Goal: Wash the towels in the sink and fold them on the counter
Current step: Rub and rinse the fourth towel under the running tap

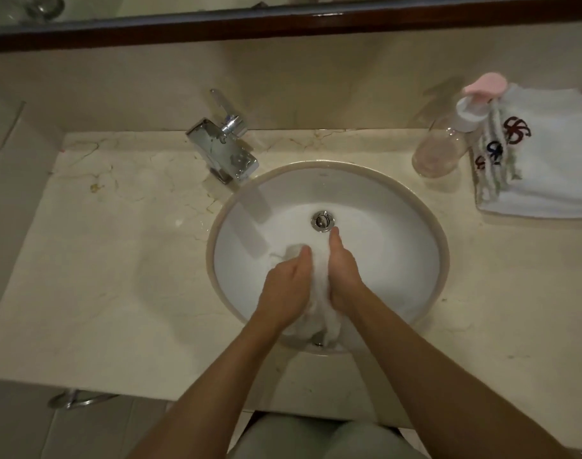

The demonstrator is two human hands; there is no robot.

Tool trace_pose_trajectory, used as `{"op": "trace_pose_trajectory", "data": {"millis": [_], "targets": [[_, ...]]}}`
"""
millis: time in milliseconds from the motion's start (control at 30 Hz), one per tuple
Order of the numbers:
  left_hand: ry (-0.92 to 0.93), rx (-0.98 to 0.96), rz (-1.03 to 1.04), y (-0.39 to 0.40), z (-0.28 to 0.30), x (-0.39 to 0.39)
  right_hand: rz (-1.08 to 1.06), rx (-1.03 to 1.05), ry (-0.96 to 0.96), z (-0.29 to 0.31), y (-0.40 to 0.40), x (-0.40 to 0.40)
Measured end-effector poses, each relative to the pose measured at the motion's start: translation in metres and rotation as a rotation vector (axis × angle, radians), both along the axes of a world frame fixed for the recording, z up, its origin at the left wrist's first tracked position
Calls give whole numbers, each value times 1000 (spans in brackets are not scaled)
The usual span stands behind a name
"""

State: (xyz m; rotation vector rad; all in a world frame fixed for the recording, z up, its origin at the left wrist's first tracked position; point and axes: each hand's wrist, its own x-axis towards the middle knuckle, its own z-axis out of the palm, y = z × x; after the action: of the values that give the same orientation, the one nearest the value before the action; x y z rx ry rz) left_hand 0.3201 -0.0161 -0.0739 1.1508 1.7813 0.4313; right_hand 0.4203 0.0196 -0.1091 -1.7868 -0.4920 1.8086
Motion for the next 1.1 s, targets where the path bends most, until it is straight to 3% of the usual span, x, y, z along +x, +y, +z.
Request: {"op": "trace_pose_trajectory", "data": {"millis": [100,167,233,300,367,467,500,533,633,700,767,833,933,1000,1100], "targets": [[64,-13,-16,-2,-5,-2,124,109,-129,6,-3,-13],[71,74,-133,-23,-2,11,2,18,-201,1,17,-7],[23,116,-116,-37,5,14,-220,-70,-36,-4,22,2],[27,84,-5,-31,-5,3,-490,-82,327,-9,11,14],[-199,-90,355,-22,-16,-10,-658,-62,597,-7,-11,30],[-868,-264,845,-21,-34,-32,-704,-99,715,-11,-48,45],[-1042,-310,910,-24,-39,-35,-671,-142,774,-15,-56,44],[-1097,-378,909,-25,-40,-37,-621,-190,841,-16,-62,43],[-1137,-542,760,-21,-40,-34,-487,-297,837,-12,-64,40],[-1049,-550,632,-12,-49,-29,-419,-240,615,-6,-50,33],[-693,-424,481,0,-54,-20,-301,-52,310,3,-37,22],[-407,-261,382,14,-51,-19,-44,168,31,22,-32,8],[-396,-130,479,31,-32,-26,321,402,-146,50,-29,-12],[-312,-44,295,27,-12,-15,259,481,-364,42,-8,-17],[-135,88,119,14,6,-3,39,323,-329,23,21,-20]]}}
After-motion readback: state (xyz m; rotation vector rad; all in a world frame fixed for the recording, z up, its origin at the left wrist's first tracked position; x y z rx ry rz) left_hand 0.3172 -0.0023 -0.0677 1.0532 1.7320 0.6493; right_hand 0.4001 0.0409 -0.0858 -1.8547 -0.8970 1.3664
